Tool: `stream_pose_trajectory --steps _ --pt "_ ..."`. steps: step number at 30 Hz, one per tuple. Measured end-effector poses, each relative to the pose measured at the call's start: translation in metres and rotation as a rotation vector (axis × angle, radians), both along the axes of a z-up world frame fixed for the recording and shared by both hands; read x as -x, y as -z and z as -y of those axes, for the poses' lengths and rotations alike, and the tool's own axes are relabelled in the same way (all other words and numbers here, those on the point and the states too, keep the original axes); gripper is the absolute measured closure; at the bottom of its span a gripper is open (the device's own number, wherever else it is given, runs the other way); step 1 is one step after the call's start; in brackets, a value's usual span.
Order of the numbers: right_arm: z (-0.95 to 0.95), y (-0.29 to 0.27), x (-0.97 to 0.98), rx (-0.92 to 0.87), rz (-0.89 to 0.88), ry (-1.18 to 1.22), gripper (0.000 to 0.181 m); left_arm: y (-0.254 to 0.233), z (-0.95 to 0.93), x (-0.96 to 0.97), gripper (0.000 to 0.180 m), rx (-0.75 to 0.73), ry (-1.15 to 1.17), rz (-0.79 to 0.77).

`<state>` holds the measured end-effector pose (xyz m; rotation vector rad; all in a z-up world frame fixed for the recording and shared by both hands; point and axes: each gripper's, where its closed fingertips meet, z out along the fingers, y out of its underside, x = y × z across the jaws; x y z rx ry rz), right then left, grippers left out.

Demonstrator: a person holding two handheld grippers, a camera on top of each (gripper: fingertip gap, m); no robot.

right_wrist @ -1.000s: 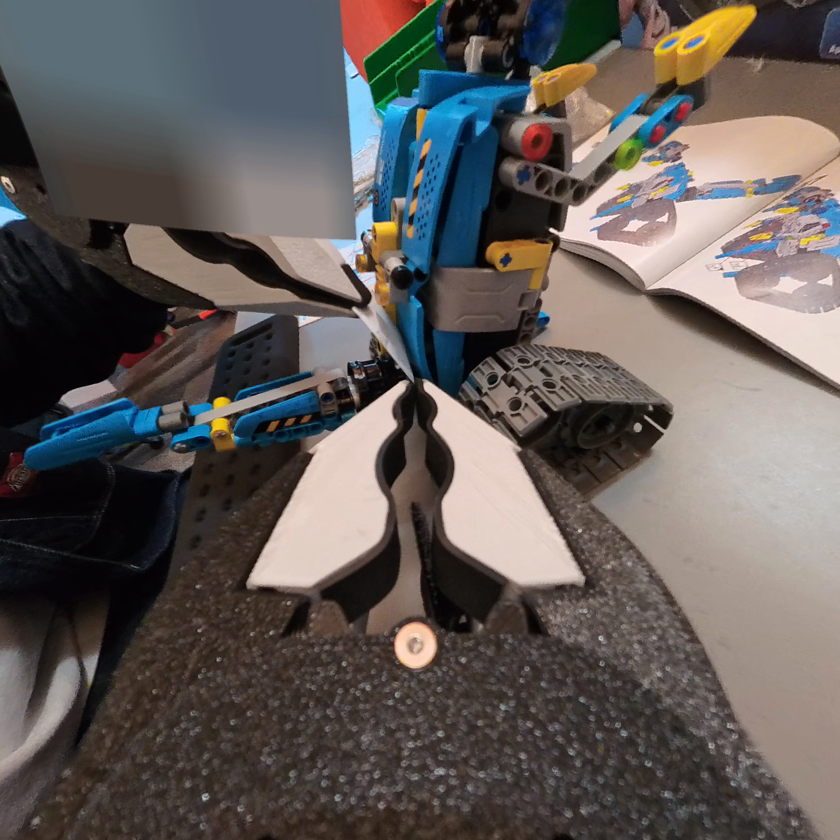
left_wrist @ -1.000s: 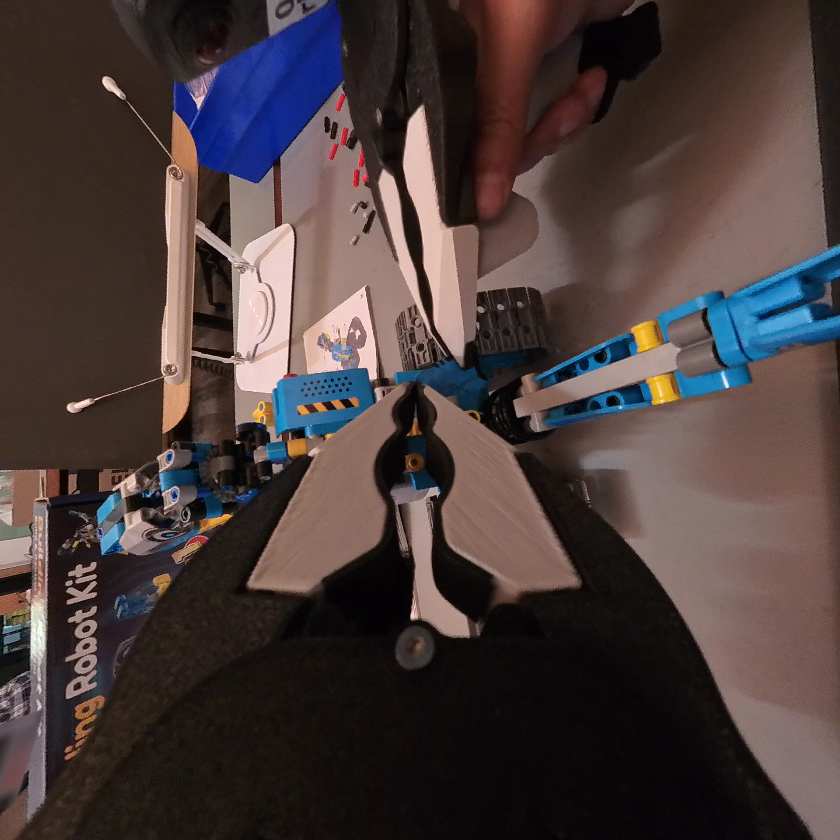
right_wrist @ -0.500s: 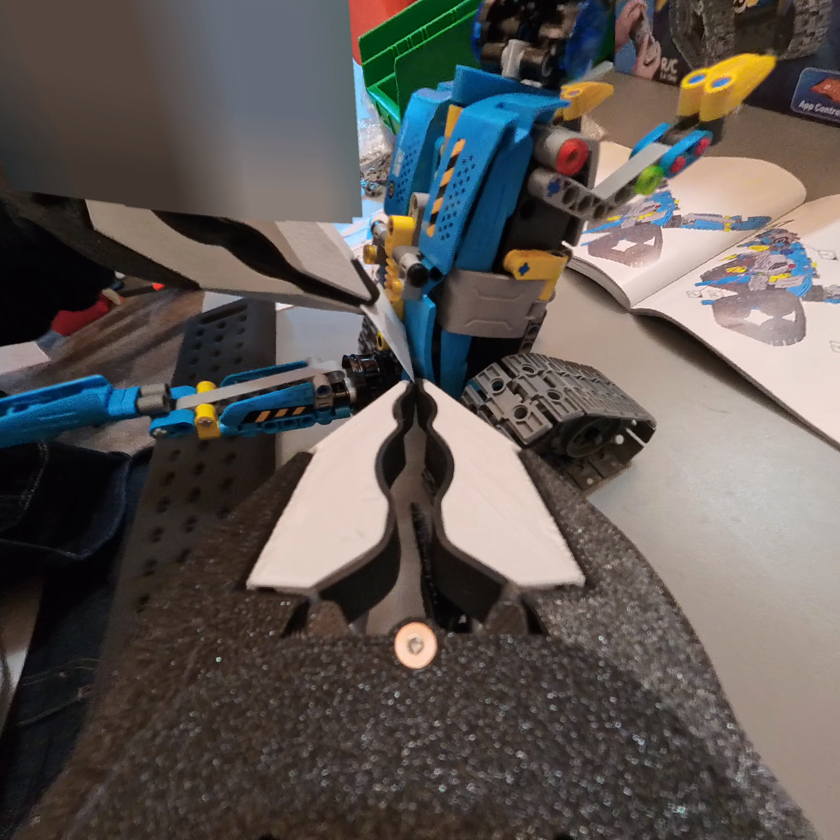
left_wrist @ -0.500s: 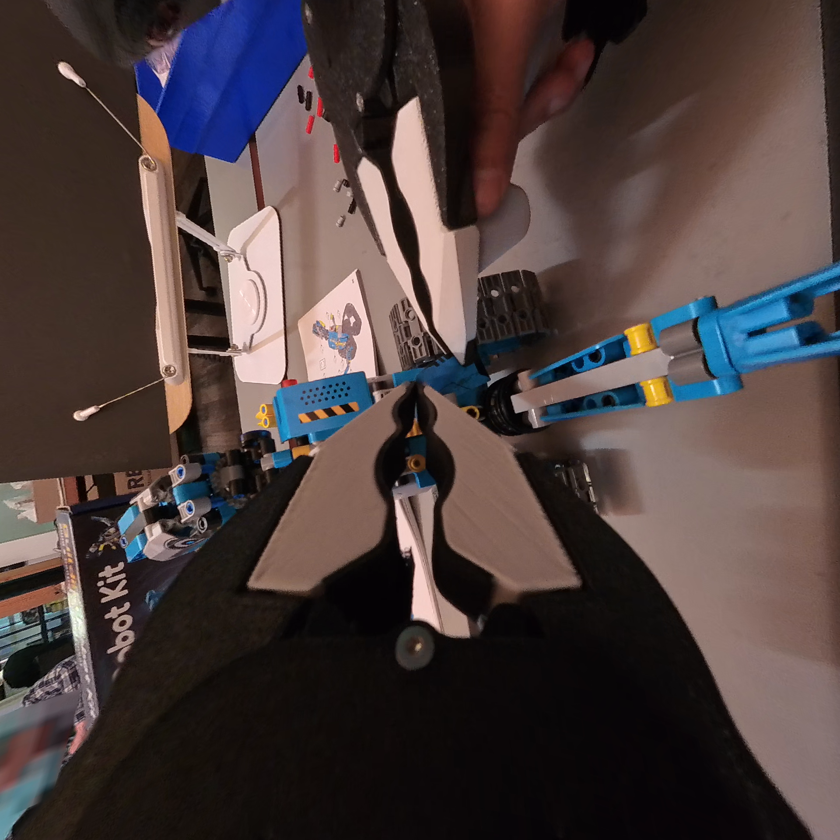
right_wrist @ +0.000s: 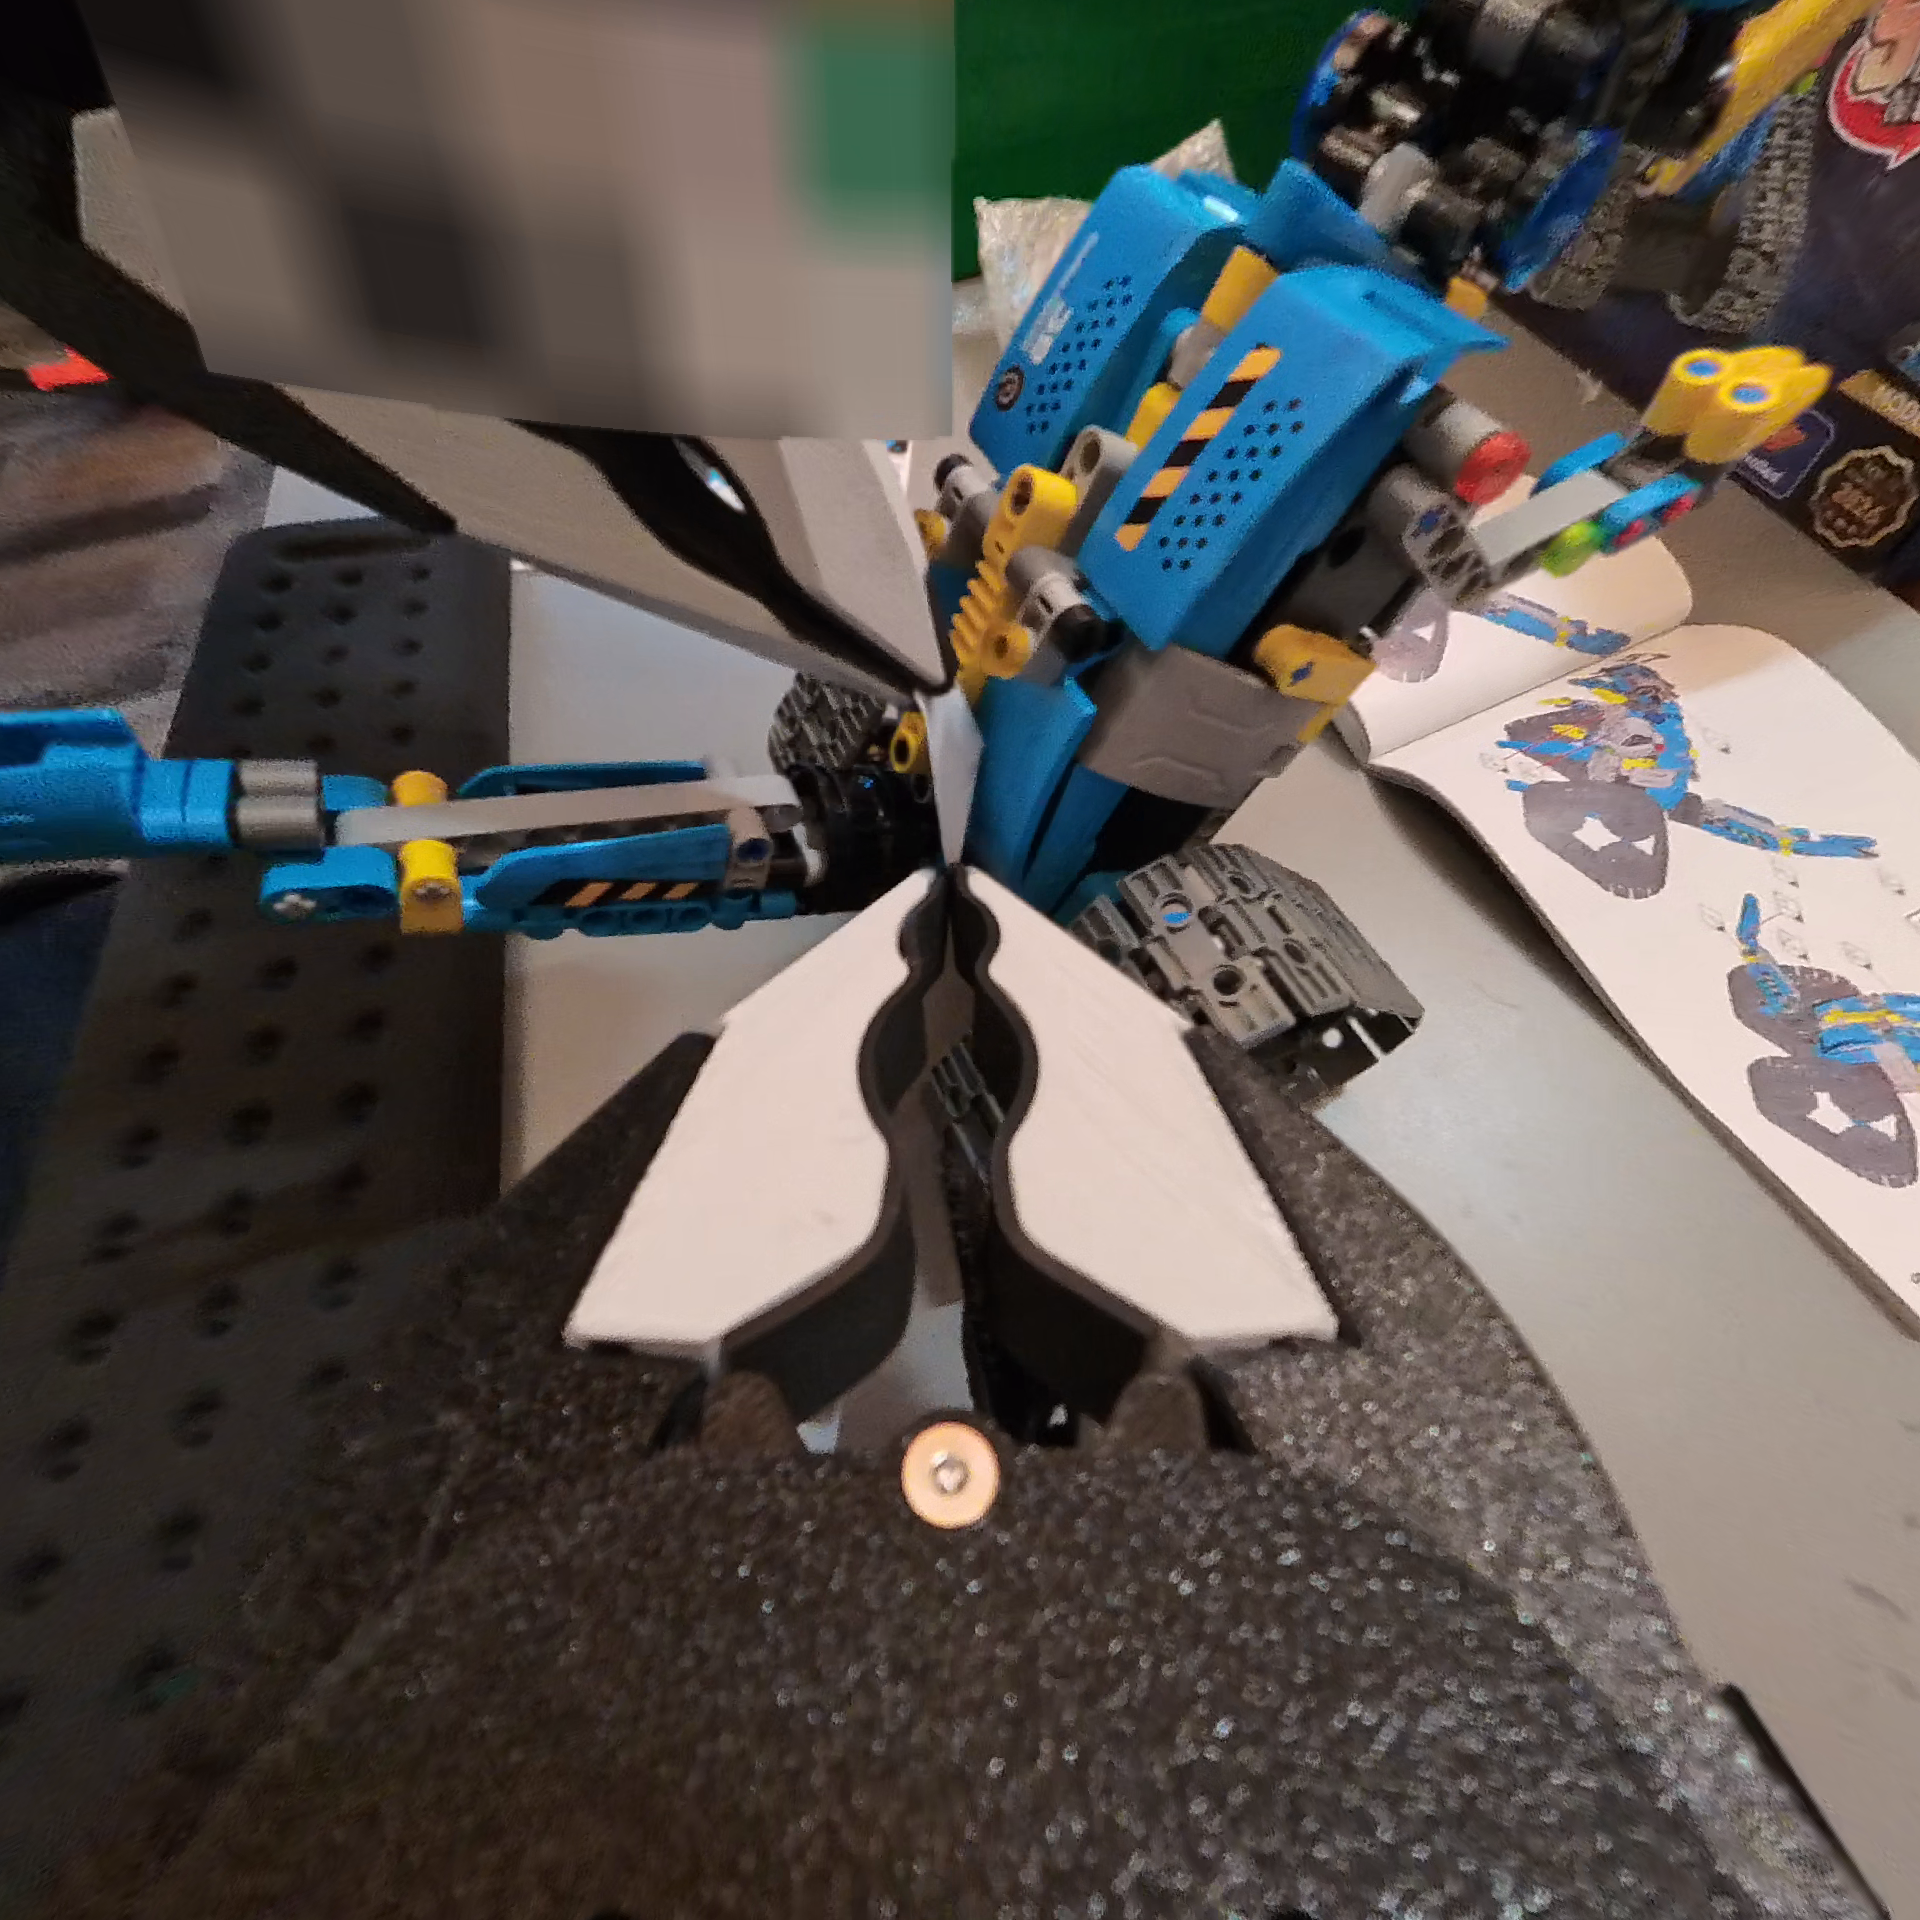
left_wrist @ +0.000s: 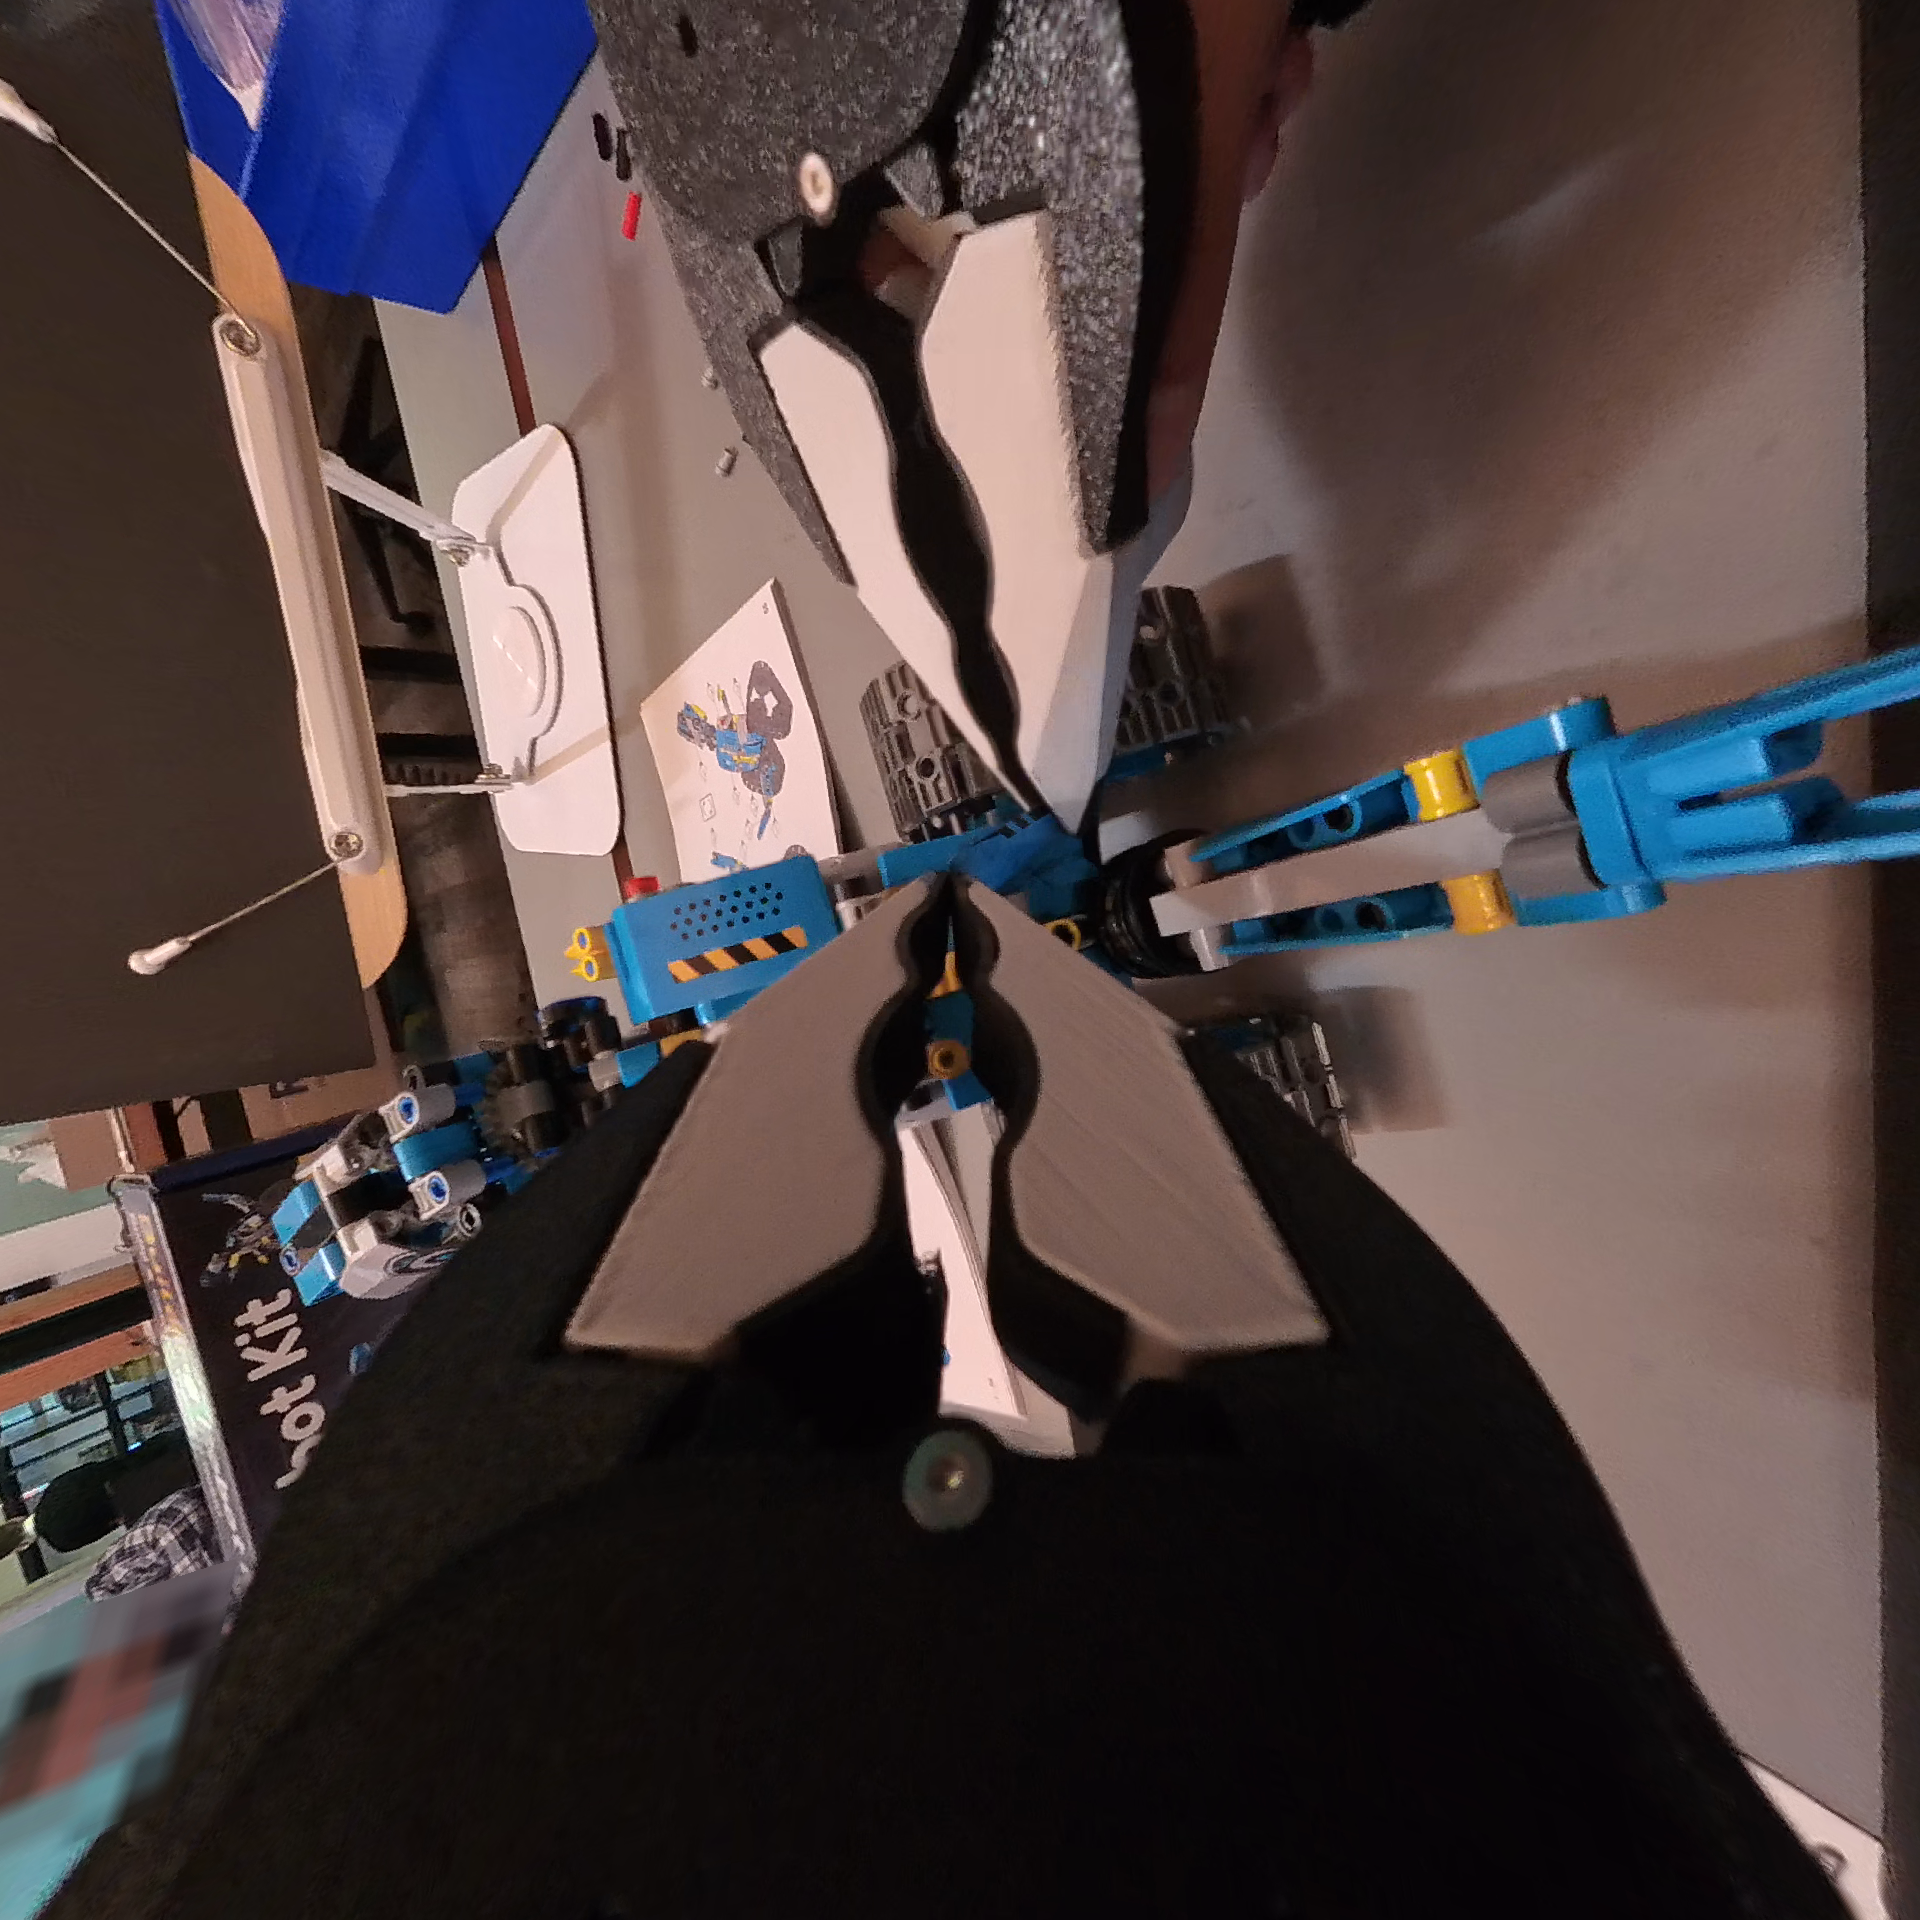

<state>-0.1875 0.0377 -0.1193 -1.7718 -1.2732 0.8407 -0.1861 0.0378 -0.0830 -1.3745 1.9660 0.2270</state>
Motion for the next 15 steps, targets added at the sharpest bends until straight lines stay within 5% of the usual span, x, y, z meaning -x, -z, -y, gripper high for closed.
stream_pose_trajectory --steps 15 --pt "0.0005 0.0007 0.0004 -0.01 0.004 0.004 0.181 0.0014 -0.0034 0.001 0.18 0.027 -0.063 -0.098"
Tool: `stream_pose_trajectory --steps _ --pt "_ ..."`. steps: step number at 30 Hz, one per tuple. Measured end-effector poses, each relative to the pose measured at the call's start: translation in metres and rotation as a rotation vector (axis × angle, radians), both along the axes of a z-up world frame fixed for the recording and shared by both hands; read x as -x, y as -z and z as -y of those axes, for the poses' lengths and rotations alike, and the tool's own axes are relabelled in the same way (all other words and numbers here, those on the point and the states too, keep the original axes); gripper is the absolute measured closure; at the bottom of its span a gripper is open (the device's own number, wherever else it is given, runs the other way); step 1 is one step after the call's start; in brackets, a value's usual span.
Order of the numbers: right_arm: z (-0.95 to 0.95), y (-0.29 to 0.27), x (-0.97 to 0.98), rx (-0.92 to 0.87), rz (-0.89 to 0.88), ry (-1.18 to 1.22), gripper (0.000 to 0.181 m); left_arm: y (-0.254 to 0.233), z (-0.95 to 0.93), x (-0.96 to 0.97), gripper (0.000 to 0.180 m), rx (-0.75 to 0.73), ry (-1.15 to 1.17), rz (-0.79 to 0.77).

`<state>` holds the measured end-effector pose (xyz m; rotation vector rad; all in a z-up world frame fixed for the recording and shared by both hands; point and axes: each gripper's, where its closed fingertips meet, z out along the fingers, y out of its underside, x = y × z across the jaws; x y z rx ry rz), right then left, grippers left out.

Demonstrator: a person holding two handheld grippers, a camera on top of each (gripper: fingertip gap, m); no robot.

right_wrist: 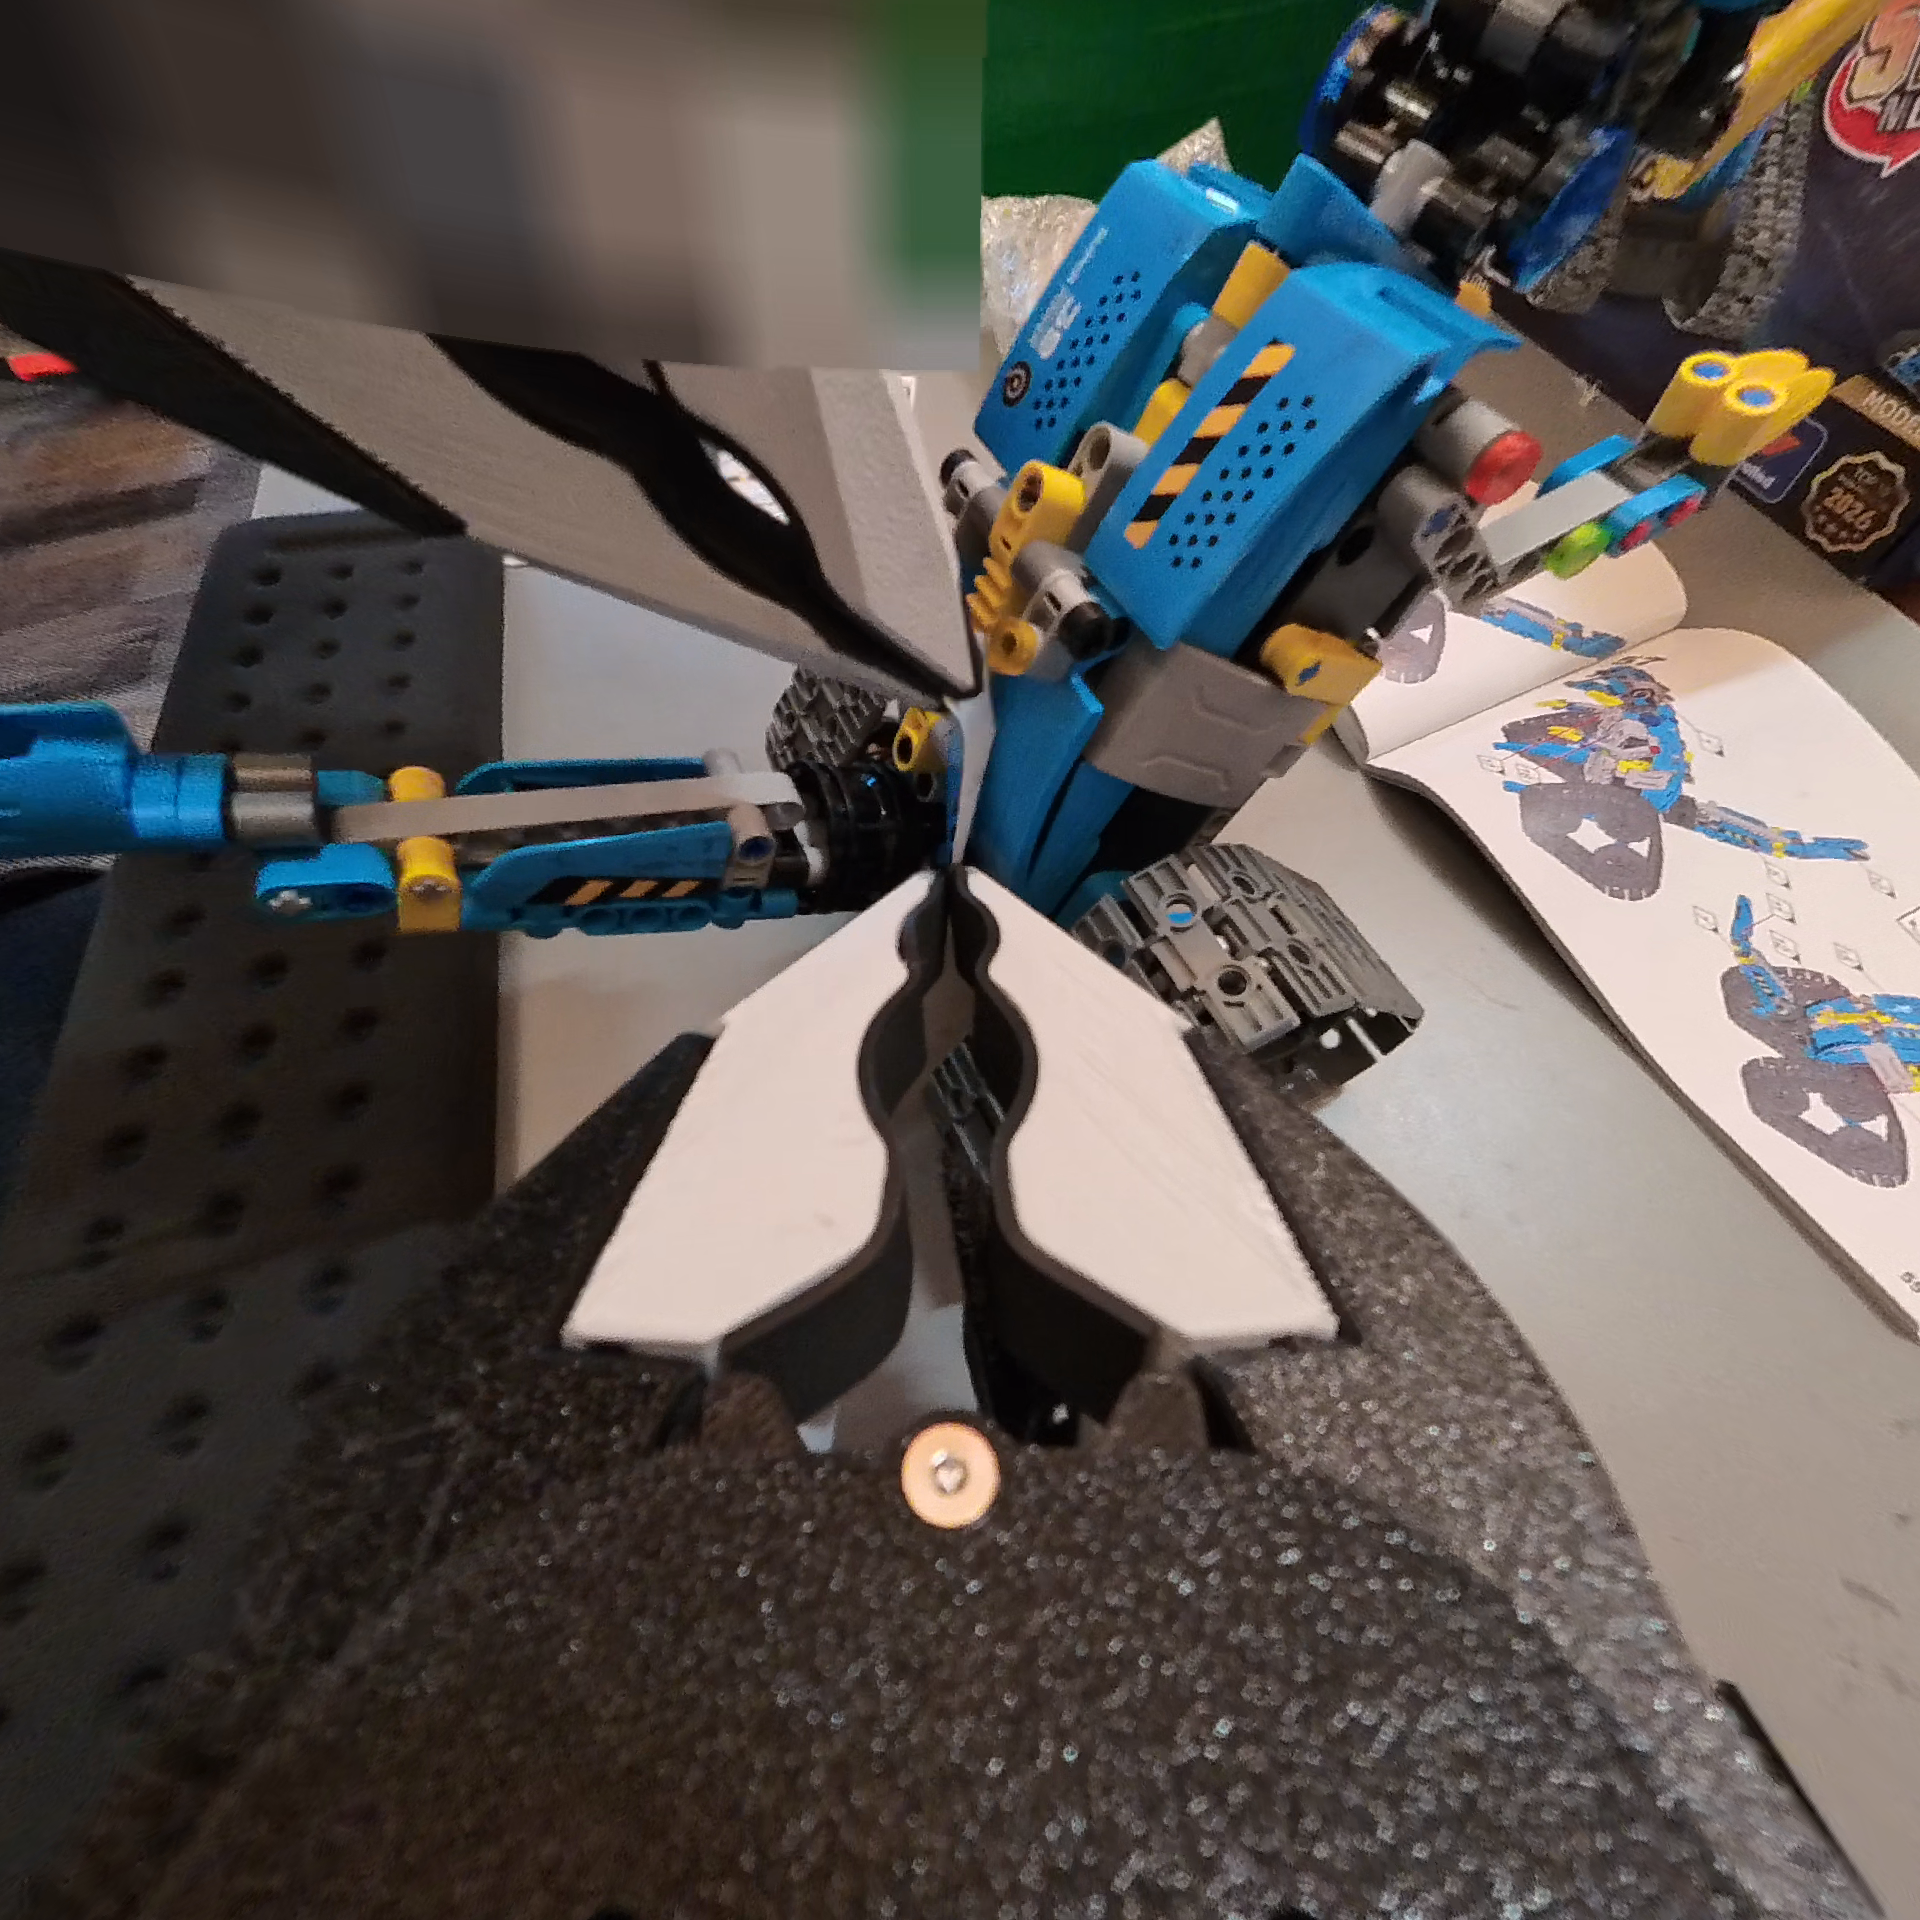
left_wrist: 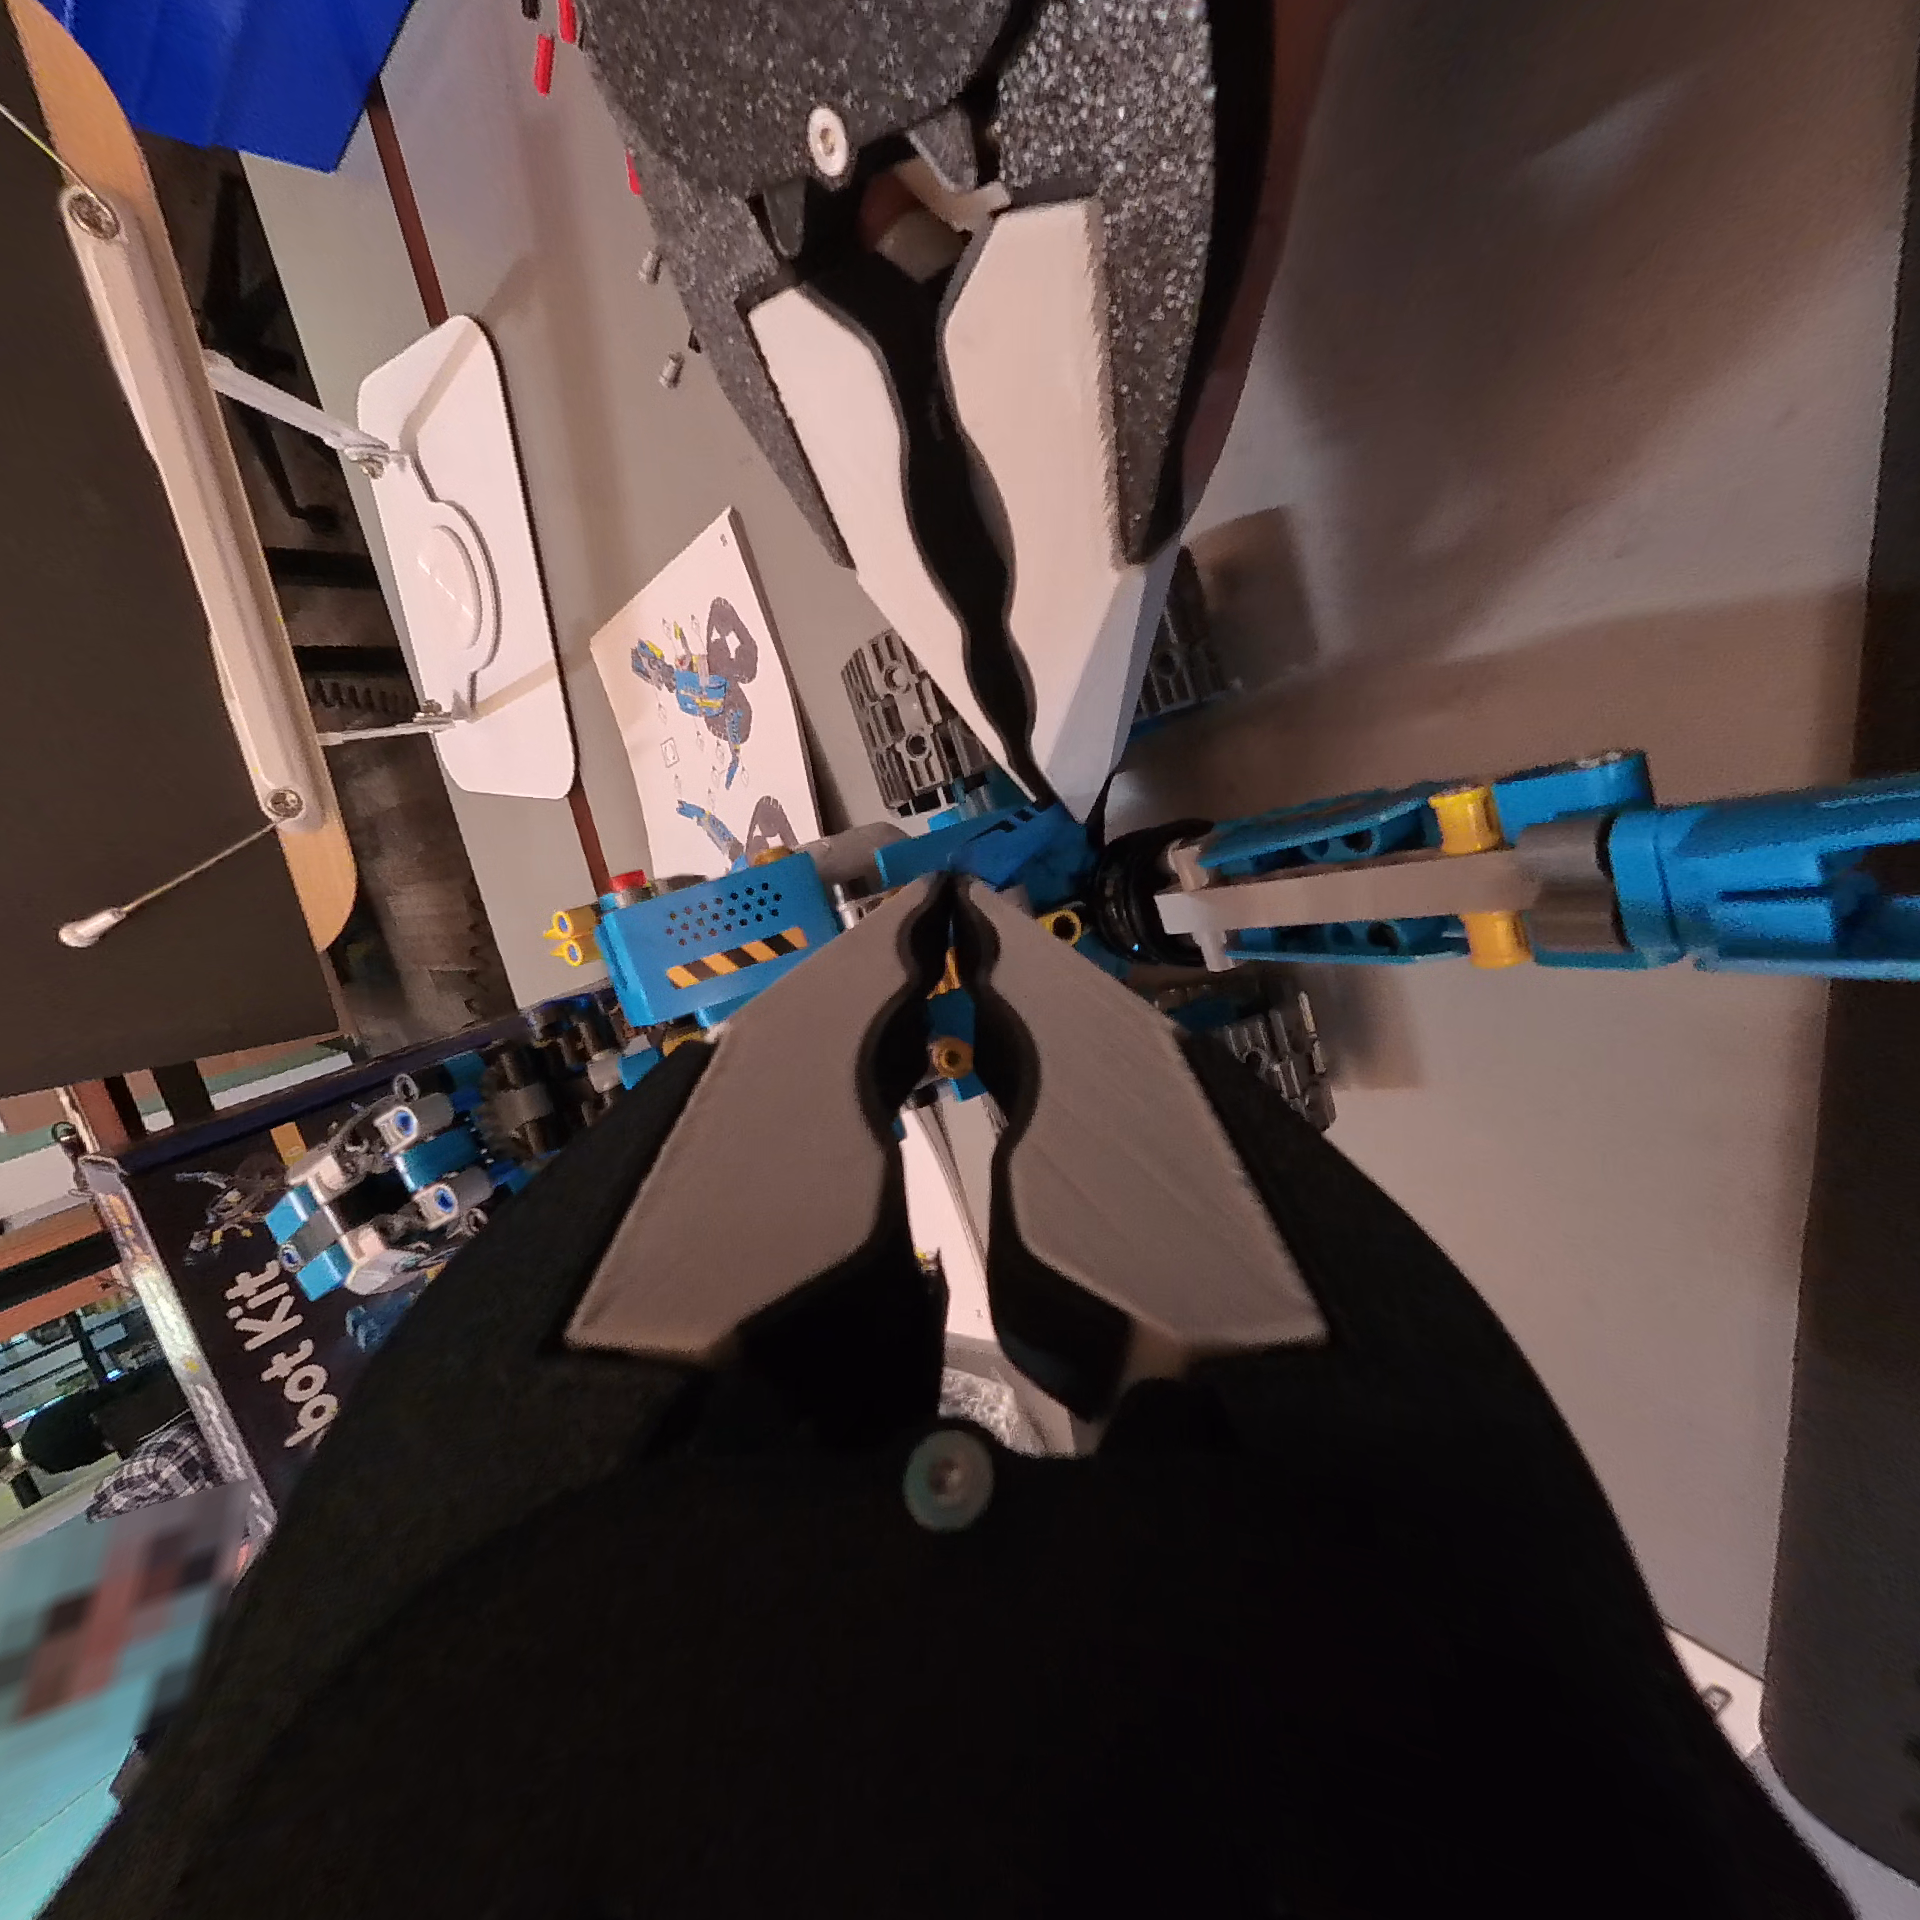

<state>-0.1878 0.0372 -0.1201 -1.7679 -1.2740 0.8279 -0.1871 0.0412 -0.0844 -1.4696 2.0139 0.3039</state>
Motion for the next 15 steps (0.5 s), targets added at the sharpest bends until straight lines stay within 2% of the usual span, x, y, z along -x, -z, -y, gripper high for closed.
stream_pose_trajectory --steps 4,15 --pt "-0.001 0.0 -0.006 -0.026 0.031 -0.001 0.171 -0.001 -0.002 0.001 0.18 -0.007 -0.012 -0.017" --pt "-0.002 -0.009 -0.008 -0.1 0.014 -0.012 0.168 0.0 -0.001 -0.003 0.18 -0.01 -0.002 -0.013"
